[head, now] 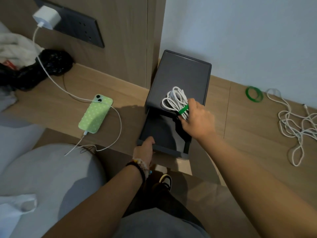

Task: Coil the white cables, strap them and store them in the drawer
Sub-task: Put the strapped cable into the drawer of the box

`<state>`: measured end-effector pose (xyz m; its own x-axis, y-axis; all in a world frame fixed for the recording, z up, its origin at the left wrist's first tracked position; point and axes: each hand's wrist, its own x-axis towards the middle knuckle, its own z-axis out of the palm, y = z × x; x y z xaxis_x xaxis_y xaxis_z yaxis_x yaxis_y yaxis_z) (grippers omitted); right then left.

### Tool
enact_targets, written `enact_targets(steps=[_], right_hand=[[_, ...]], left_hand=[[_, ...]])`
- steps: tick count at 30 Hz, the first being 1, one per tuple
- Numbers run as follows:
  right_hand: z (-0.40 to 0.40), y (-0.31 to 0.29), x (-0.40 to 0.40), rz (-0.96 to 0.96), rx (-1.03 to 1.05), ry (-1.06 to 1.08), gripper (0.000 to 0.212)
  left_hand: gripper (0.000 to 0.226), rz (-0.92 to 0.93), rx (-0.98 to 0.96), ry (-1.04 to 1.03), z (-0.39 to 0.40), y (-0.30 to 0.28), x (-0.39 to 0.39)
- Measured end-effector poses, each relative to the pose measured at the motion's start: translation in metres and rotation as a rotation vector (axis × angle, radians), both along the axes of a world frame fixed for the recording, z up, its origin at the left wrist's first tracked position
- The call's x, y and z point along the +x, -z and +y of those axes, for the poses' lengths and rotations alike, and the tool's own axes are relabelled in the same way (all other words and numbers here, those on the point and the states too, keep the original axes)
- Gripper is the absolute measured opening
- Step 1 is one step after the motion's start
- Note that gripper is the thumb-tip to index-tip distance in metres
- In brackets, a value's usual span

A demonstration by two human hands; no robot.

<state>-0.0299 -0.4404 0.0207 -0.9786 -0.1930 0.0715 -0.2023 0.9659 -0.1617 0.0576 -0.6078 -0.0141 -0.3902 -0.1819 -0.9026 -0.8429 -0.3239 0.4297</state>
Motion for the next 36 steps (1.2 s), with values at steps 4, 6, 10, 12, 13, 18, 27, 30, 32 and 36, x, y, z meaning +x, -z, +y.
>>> enact_targets(steps=[4,6,10,12,13,18,27,30,32,36], right_hand=[[0.005,0.001,0.002,0.004,-0.133,-0.008,0.043],[0.009,0.002,0.006,0.023,-0.236,-0.060,0.044],[0.012,0.004,0.018,0.020,-0.211,-0.222,0.046],[0.012,0.007,0.022,-0.007,-0.190,-0.224,0.050],[0.011,0.008,0.022,-0.016,-0.185,-0.208,0.051],[0.005,0.008,0.014,-0.081,-0.158,-0.150,0.050],[-0.001,0.016,0.025,0.003,-0.157,-0.135,0.053],[-0.008,0.018,0.033,0.052,-0.192,-0.235,0.057],[-0.014,0.021,0.038,0.040,-0.198,-0.292,0.059],[-0.018,0.028,0.043,-0.018,-0.187,-0.249,0.052]], left_hand=[[0.084,0.042,-0.446,0.014,-0.002,-0.006,-0.002],[0.082,0.212,-0.659,0.155,-0.009,-0.009,-0.011],[0.063,0.481,-0.608,0.567,-0.022,-0.008,-0.040],[0.062,0.523,-0.619,0.727,-0.025,-0.006,-0.049],[0.067,0.519,-0.626,0.764,-0.027,-0.005,-0.051],[0.074,0.566,-0.607,0.843,-0.044,-0.002,-0.040],[0.055,0.596,-0.574,0.888,-0.058,0.003,-0.039],[0.039,0.650,-0.598,0.886,-0.059,0.004,-0.051],[0.034,0.716,-0.623,0.931,-0.057,0.005,-0.056],[0.051,0.700,-0.624,0.951,-0.060,0.003,-0.051]])
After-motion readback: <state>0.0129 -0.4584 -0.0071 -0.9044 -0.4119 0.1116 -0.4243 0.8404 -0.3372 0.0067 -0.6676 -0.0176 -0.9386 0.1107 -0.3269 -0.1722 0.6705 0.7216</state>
